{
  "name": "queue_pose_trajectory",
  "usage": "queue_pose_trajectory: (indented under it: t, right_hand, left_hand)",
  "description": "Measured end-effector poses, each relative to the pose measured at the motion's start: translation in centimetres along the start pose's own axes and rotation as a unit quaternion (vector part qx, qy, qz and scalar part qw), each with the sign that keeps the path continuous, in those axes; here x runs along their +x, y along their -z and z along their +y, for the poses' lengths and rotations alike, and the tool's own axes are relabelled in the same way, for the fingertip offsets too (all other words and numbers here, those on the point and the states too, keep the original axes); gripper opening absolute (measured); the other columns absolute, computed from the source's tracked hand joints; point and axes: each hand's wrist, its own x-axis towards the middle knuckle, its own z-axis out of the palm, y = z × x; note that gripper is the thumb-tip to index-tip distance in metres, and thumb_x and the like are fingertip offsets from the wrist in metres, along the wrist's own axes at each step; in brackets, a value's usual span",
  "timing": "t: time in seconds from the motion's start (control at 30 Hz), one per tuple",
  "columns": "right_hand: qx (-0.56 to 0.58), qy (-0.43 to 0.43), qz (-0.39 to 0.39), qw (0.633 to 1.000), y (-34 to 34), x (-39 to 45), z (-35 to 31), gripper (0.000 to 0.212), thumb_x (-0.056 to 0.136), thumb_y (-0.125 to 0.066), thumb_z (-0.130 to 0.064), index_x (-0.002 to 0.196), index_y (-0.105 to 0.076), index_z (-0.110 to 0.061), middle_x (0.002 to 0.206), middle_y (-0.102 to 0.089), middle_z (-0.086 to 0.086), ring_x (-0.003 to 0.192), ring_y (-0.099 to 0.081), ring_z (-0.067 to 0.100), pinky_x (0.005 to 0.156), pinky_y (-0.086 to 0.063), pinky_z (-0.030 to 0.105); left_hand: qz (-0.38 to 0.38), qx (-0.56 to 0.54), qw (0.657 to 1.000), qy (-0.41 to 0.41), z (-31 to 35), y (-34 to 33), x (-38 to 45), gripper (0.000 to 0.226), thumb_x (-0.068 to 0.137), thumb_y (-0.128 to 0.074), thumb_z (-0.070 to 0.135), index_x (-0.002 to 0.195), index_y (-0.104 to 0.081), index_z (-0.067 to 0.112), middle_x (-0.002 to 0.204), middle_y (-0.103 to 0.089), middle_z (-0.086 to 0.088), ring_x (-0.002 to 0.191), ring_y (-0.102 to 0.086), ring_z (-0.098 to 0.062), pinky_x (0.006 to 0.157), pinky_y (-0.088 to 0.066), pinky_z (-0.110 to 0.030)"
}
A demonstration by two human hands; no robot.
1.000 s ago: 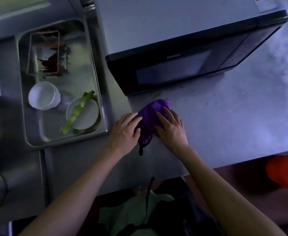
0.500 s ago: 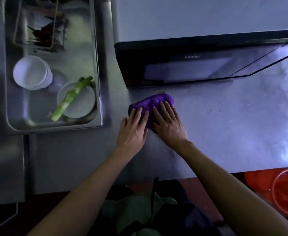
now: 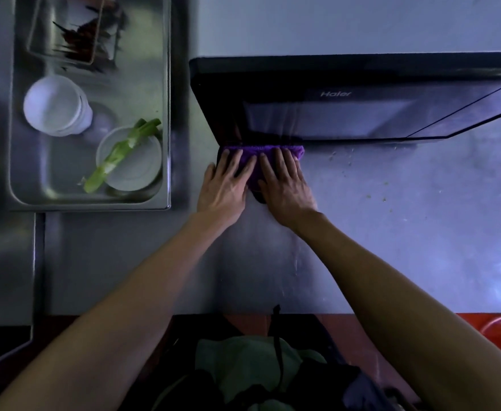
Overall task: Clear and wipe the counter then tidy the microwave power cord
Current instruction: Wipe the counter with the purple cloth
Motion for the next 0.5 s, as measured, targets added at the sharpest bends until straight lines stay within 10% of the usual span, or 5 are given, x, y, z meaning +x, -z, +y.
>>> queue_pose_trajectory:
  t: [0.5]
  right_hand:
    - [0.003, 0.031, -0.013, 0.999, 0.9, -0.4, 1.4, 0.071, 0.098, -0.021, -0.051, 0.158, -0.014, -0.013, 0.164, -0.011, 0.02, 0.152, -0.004, 0.036, 0.125, -0.004, 0.046]
  left_hand:
    - [0.032, -0.033, 0.998, 0.037, 1.1, 1.0, -0.6, 0.06, 0.091, -0.041, 0.041, 0.149, -0.041, 0.024, 0.152, -0.036, -0.003, 0.137, -0.039, -0.03, 0.097, -0.04, -0.051]
